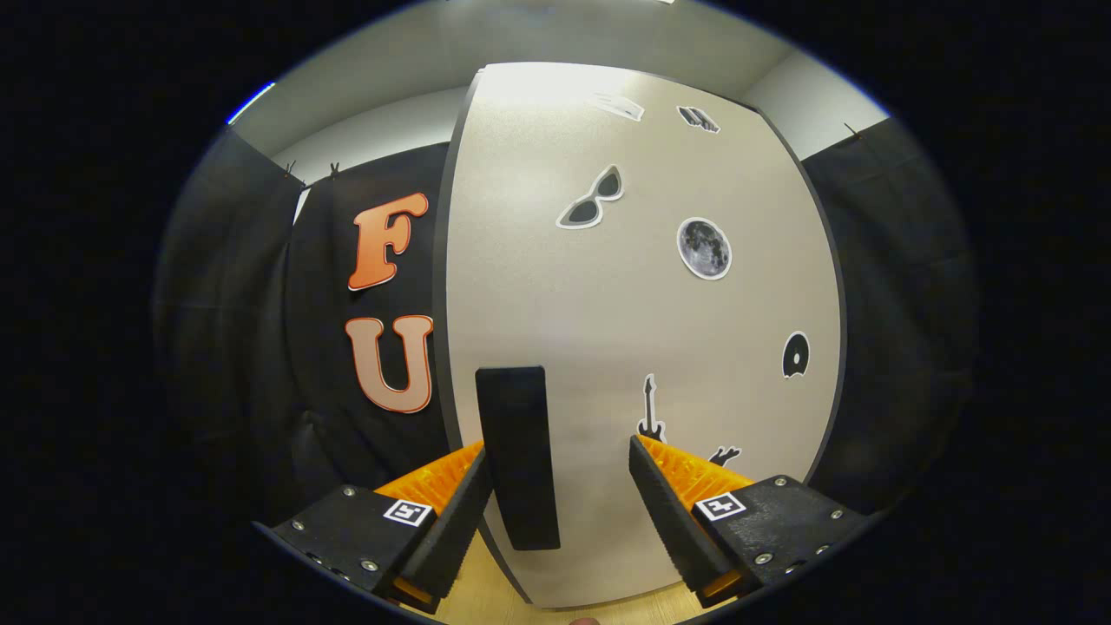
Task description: Open the shoe cabinet door, grab the shoes and put them into the shoe cabinet, then close the shoe cabinet door.
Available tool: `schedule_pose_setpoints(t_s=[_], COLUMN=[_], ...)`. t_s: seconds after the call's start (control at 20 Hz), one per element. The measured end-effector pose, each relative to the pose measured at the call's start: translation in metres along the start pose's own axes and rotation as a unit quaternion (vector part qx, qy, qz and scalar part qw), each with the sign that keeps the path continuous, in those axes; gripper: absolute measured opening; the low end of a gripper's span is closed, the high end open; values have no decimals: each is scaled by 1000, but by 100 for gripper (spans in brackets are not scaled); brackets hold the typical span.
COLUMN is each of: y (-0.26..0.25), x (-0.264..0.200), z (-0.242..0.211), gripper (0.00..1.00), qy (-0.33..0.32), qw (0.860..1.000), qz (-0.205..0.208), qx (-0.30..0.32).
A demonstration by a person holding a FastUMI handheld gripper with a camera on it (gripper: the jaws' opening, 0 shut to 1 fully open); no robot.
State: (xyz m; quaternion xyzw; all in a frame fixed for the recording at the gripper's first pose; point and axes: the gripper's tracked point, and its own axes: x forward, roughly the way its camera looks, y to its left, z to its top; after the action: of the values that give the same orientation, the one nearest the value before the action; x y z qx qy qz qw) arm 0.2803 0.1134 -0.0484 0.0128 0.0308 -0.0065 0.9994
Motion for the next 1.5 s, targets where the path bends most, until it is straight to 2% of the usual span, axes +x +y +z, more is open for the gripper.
schedule_pose_setpoints(t_s=[0.35,1.05,1.25,1.5], y=[-7,-87,-95,-99], x=[-43,-239,-270,-285], z=[4,43,51,53], gripper=[95,95,95,95], qy=[2,5,-4,-7], qw=[1000,1000,1000,1000], qz=[11,18,13,13], qx=[0,2,7,6])
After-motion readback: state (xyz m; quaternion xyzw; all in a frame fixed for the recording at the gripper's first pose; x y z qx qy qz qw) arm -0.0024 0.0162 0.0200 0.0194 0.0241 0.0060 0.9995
